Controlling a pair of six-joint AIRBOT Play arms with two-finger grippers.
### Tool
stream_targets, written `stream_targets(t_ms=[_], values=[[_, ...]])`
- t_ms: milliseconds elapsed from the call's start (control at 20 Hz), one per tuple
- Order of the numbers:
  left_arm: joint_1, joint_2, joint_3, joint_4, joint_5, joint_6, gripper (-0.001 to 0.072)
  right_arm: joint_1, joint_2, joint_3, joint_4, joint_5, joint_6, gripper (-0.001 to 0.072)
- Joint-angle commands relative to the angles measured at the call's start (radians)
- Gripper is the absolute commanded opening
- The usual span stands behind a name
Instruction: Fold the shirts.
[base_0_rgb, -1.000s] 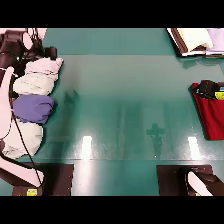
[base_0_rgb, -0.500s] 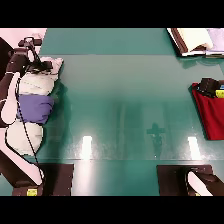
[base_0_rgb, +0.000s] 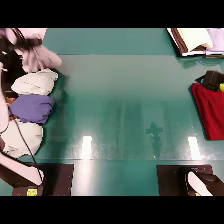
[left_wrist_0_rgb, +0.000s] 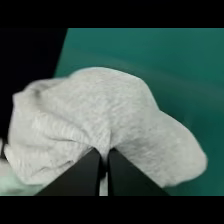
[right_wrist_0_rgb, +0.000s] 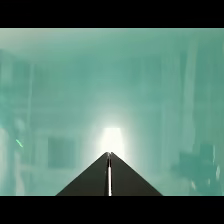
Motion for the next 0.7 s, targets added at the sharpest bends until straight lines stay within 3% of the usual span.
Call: stream_targets(t_ms=[0,200,450,650], values=[[-0.07,0.224,0.044,-0.003,0.001,0.084,0.0022,0.001,-0.001,0.124,0.005,-0.047,-0.001,0.0014],[-0.231,0.435,0.043,-0.003,-0.132,0.133,0.0021,0.001,-0.001,0.28,0.004,-0.062,-0.003,0.0014],[-0.528,0.468,-0.084,-0.013,-0.31,0.116,0.0021,0.001,0.0,0.373,0.006,-0.027,-0.003,0.0014],[-0.778,0.466,-0.37,-0.265,-0.138,0.098,0.0023,0.001,0.006,0.389,0.007,-0.005,-0.003,0.0014]])
